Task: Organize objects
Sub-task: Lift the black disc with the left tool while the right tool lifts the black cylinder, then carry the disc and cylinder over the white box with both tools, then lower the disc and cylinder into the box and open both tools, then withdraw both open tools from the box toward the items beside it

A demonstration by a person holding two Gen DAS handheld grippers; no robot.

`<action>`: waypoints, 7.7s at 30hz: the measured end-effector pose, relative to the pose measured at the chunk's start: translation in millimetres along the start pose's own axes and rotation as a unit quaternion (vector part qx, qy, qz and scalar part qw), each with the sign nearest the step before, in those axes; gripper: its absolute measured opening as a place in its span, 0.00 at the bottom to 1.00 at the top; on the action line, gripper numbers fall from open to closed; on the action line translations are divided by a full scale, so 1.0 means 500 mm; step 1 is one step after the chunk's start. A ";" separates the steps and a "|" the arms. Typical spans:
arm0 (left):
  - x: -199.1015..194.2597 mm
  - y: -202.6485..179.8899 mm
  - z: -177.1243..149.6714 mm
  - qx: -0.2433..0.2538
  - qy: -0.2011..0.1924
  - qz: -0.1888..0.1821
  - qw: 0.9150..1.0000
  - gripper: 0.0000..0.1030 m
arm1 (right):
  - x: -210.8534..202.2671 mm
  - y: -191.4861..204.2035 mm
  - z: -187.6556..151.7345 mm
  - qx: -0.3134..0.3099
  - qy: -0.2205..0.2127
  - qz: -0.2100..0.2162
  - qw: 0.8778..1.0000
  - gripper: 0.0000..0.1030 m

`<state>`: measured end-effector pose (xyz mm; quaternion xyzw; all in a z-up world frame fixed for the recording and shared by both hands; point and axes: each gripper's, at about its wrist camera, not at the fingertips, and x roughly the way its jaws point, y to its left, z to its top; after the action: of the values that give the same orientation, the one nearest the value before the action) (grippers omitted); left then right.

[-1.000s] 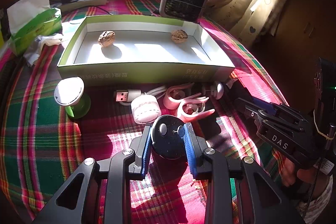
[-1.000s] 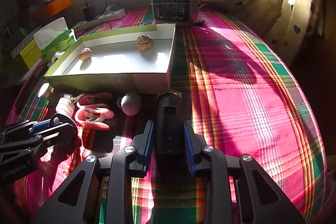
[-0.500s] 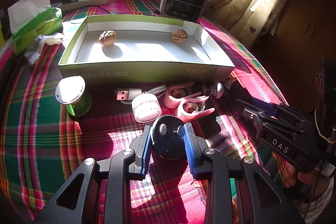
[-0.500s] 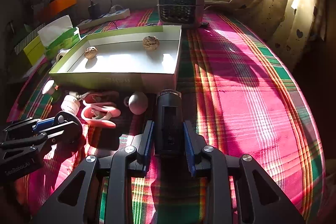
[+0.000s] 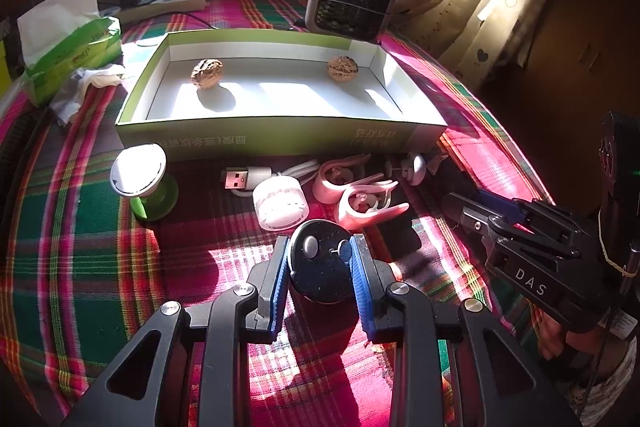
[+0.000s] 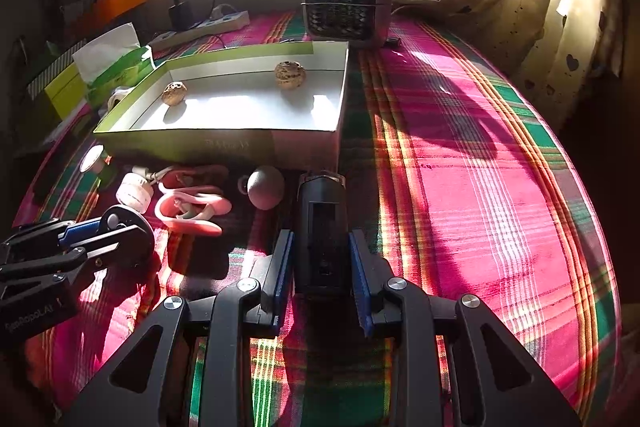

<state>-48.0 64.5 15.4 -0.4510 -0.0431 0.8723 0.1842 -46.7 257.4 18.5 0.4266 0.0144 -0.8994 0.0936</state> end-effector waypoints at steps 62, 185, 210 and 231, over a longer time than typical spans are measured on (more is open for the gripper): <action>0.048 0.084 0.234 -0.009 -0.024 0.011 1.000 0.26 | 0.081 0.038 0.179 -0.027 0.006 0.032 0.999 0.28; -0.038 0.047 0.127 0.024 -0.069 0.076 0.994 0.38 | -0.011 0.055 0.088 -0.016 -0.056 0.006 0.998 0.48; -0.088 0.082 0.024 0.005 -0.077 0.060 0.995 0.41 | -0.037 0.067 0.024 -0.027 -0.053 0.035 0.998 0.49; -0.052 0.137 0.020 -0.030 -0.062 0.078 0.995 0.43 | -0.015 0.098 0.001 -0.047 -0.027 0.055 0.997 0.54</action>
<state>-61.8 -7.5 24.8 -0.4035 -0.0456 0.9084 0.0991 -33.4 210.2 27.1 0.3979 0.0308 -0.9023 0.1629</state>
